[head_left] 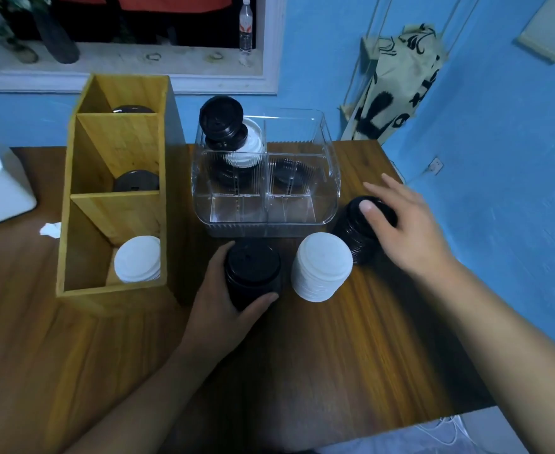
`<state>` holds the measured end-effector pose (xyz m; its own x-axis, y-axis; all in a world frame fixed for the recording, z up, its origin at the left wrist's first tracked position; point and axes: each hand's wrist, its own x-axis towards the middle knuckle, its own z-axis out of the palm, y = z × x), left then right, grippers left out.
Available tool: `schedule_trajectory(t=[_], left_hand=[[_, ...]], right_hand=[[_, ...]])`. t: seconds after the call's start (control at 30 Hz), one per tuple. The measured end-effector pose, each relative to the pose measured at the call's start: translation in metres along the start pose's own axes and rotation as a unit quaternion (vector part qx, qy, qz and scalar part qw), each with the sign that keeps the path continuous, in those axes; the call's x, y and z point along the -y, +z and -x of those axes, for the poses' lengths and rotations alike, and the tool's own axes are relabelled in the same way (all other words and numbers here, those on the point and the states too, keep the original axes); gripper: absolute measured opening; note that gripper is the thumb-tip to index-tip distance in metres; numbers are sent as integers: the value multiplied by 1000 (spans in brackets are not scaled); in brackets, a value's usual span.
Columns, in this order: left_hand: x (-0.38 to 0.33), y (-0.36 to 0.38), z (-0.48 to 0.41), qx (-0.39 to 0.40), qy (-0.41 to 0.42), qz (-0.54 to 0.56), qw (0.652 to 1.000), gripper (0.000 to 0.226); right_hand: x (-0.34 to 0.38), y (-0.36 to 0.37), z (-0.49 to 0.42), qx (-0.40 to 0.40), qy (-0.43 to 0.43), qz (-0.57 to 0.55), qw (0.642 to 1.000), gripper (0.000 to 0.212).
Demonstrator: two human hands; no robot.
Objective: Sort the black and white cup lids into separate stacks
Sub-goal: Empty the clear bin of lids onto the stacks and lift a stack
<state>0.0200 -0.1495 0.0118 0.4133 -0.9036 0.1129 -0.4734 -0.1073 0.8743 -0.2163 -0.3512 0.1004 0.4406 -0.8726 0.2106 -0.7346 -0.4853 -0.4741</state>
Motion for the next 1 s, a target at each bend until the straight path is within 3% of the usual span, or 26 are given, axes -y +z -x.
schedule_trajectory(t=[0.13,0.2,0.33,0.5,0.7,0.8,0.87,1.0], left_hand=[[-1,0,0,2,2,8,1000,101],[-3,-2,0,-3,4,9,1000,99],[-4,-3,1,-10,8,10,1000,94],[1,-3,0,-6,11,11,1000,98],[1,-4,-1,4,12,12,1000,98],[3,-4,-1,6,9,14,1000,98],[4,-4,-2,8,10,15,1000,99],[4,-4,-2,8,13,20,1000,99]], right_hand=[[36,-10,-48,-41,-59,-7,997,42],[56,-7,-80,-24,-98,18,995,33],[94,15,-145,94,-137,113,980,30],[118,46,-205,225,-72,203,950,29],[111,80,-250,385,14,288,877,44],[96,106,-272,447,33,312,838,93],[80,127,-287,458,-14,326,827,117],[83,131,-285,441,-38,324,836,106]])
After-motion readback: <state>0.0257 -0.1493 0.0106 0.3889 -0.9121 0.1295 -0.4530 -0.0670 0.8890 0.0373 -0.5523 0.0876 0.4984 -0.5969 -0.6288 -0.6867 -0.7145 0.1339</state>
